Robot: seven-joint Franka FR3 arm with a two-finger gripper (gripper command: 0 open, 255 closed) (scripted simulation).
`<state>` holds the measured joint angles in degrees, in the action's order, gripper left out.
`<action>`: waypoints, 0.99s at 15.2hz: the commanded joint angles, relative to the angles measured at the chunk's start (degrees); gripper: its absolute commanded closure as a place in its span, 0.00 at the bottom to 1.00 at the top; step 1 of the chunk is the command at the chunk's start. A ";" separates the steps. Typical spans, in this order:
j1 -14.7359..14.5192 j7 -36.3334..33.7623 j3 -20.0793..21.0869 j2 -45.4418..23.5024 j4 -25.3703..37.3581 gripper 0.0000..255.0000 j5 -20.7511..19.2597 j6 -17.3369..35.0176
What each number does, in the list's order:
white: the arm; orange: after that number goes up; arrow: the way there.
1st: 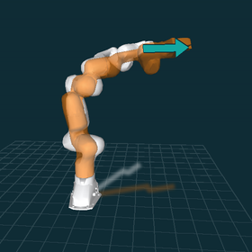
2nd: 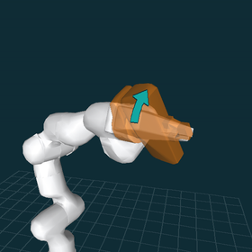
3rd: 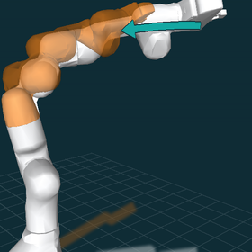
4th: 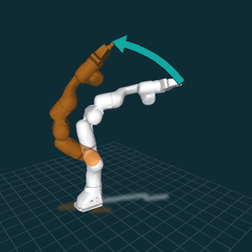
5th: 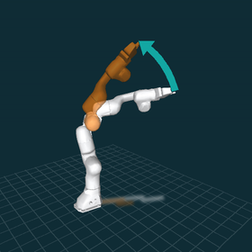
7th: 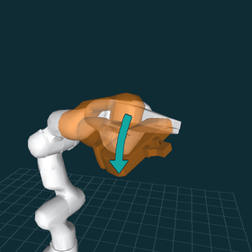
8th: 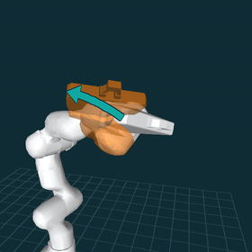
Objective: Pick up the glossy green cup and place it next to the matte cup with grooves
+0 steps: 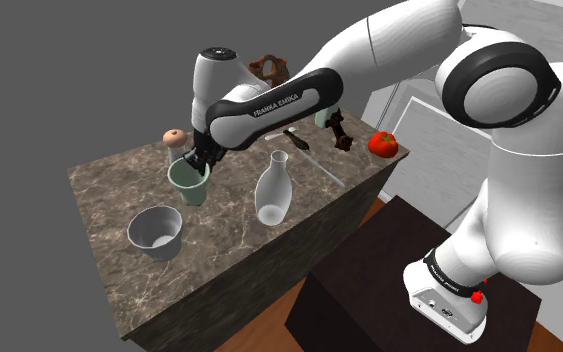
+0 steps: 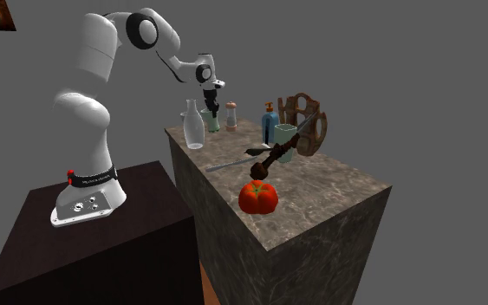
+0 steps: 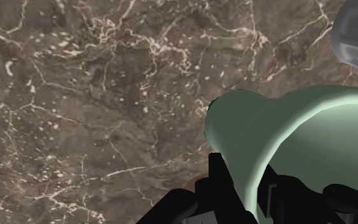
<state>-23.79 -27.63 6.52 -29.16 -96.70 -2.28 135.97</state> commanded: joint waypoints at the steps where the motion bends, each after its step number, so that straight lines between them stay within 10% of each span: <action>1: -0.04 -0.04 -0.04 -0.44 -0.05 1.00 -0.07 0.56; 8: -0.04 -0.04 -0.04 -0.44 -0.04 1.00 -0.07 0.56; 9: -0.04 -0.04 -0.04 -0.44 -0.06 0.00 -0.07 0.57; 15: 0.09 0.06 0.06 0.93 -0.21 0.00 0.10 -0.65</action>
<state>-23.82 -27.71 6.54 -28.82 -97.06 -2.27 136.03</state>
